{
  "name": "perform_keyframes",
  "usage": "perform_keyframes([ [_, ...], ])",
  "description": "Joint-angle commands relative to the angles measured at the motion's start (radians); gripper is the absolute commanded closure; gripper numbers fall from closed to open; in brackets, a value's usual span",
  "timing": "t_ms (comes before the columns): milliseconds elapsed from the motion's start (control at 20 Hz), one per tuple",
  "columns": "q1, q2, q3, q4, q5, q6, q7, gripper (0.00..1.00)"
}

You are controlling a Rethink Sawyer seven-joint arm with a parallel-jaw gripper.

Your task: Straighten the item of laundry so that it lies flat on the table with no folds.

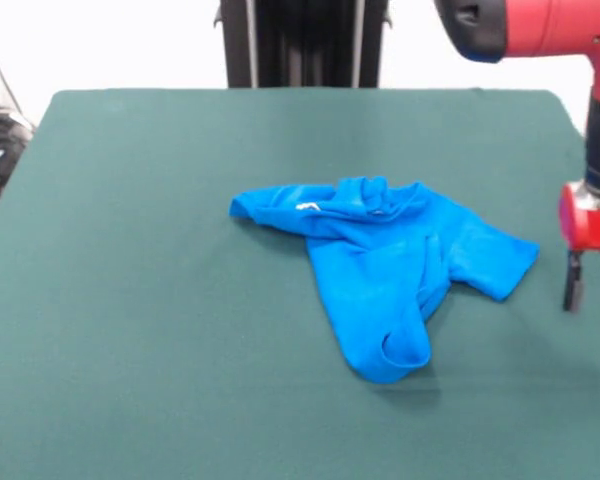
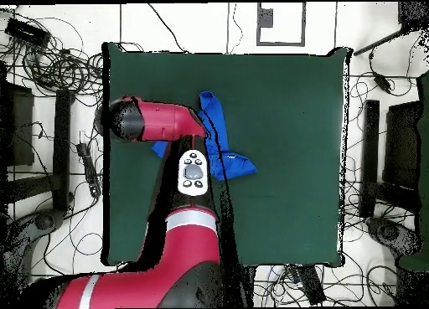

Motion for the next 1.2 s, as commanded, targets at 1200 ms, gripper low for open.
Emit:
perform_keyframes([
  [1200,-0.252,-0.121,0.103,0.255,-0.136,0.032,-0.011,0.0],
])
